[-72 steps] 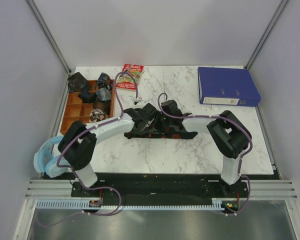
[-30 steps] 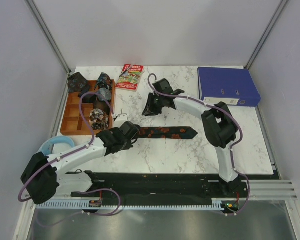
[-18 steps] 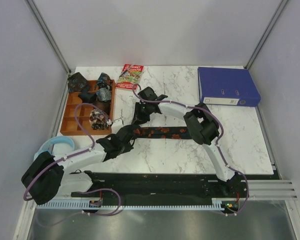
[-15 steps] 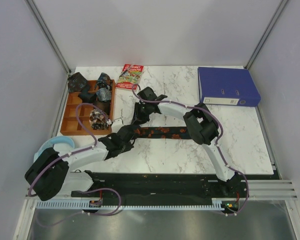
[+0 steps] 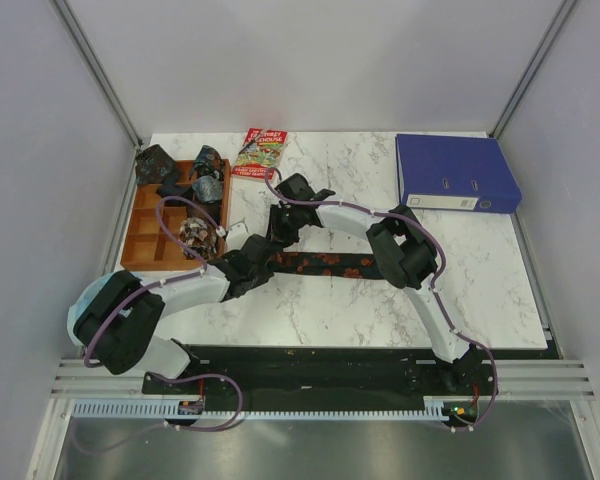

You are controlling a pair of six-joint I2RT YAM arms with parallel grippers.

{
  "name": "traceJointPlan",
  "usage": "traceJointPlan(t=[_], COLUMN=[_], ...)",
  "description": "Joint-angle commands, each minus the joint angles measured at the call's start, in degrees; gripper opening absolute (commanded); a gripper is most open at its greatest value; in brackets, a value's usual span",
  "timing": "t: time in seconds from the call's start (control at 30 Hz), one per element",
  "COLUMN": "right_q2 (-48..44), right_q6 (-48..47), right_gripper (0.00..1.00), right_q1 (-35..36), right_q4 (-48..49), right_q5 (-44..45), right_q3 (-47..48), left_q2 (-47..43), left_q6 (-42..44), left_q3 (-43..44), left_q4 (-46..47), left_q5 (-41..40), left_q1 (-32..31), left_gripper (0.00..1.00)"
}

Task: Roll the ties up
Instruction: Roll the tie at the center of the board.

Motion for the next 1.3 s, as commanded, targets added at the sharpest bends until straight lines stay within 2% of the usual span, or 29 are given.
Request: traceJointPlan(t=[0.0, 0.57, 0.6, 0.73, 0.83, 0.9, 1.1, 1.27], right_q2=[0.95, 1.92, 1.92, 1.39, 0.60, -0.19, -8.53, -21.36], right_q6=[0.40, 0.84, 0.84, 1.54, 2.15, 2.51, 2.68, 2.24], right_gripper=[0.27, 0.27, 0.28, 0.47, 0.54, 0.55, 0.55, 0.46], right_q1=[0.36, -0.78, -1.30, -4.29, -6.32, -7.28, -8.08, -7.20], right_q4=[0.70, 1.58, 1.49, 1.49, 1.49, 1.49, 1.58, 2.89], right_q5=[-0.90, -1.26, -1.34, -1.26, -1.17, -1.08, 1.73, 6.82], right_q3=[-0.24, -0.25, 0.19, 1.68, 3.79, 4.76, 0.73, -10.76], left_q2=[3.05, 6.57, 6.66, 6.31, 5.78, 5.35, 3.77, -5.36], left_q6=[-2.13, -0.99, -0.90, -0.55, -0.29, -0.11, 1.29, 4.90], left_q3=[2.54, 5.97, 5.97, 5.54, 5.19, 4.83, 3.78, 4.30], left_q4=[1.09, 1.26, 1.26, 1.61, 1.79, 2.14, 3.29, -3.29], left_q5=[-2.09, -1.48, -1.39, -0.69, -0.42, -0.07, 1.77, 3.10], left_q1=[1.10, 2.33, 2.25, 2.25, 2.25, 2.25, 2.25, 1.98], left_gripper=[0.02, 0.02, 0.02, 0.02, 0.02, 0.02, 0.02, 0.07])
